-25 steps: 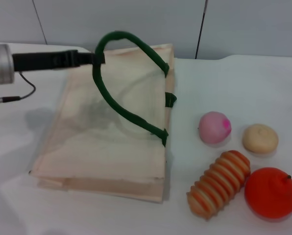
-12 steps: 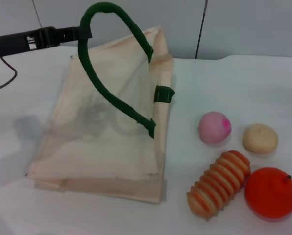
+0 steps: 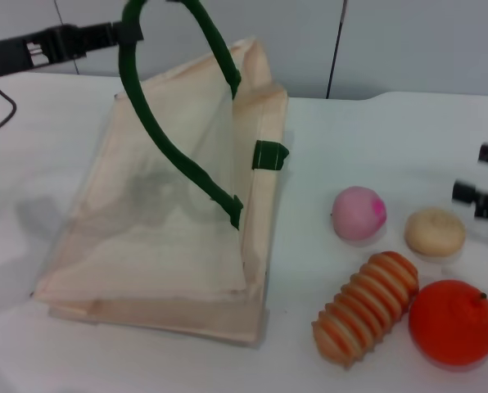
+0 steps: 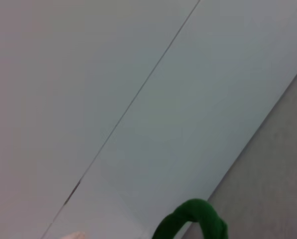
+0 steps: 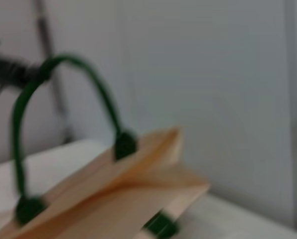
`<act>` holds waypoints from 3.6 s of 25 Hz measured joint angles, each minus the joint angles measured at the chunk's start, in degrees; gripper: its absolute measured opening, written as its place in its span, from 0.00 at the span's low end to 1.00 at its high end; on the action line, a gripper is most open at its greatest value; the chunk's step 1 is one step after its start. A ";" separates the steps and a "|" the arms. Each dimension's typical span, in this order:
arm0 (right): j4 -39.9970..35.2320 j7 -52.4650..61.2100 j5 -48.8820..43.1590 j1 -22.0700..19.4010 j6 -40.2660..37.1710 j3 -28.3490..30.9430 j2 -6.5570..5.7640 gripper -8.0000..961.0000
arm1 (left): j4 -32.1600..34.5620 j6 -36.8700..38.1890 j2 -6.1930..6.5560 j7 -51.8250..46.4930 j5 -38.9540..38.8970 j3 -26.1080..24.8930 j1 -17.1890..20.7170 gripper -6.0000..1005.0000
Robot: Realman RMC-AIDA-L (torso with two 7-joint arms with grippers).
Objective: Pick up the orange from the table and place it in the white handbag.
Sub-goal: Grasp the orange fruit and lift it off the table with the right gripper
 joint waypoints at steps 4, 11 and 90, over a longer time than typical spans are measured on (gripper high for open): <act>-4.37 3.31 -6.35 0.16 5.11 -0.01 0.19 0.87 | -0.01 0.51 0.42 -0.35 -1.43 0.00 0.41 0.13; -8.16 7.21 -13.35 0.21 8.75 0.00 0.29 0.86 | -0.01 1.27 0.80 -1.23 -3.83 0.00 1.11 0.13; -8.32 13.55 -30.06 5.40 9.03 -5.89 0.85 0.35 | 0.61 2.88 1.90 -4.20 -9.91 0.00 1.99 0.13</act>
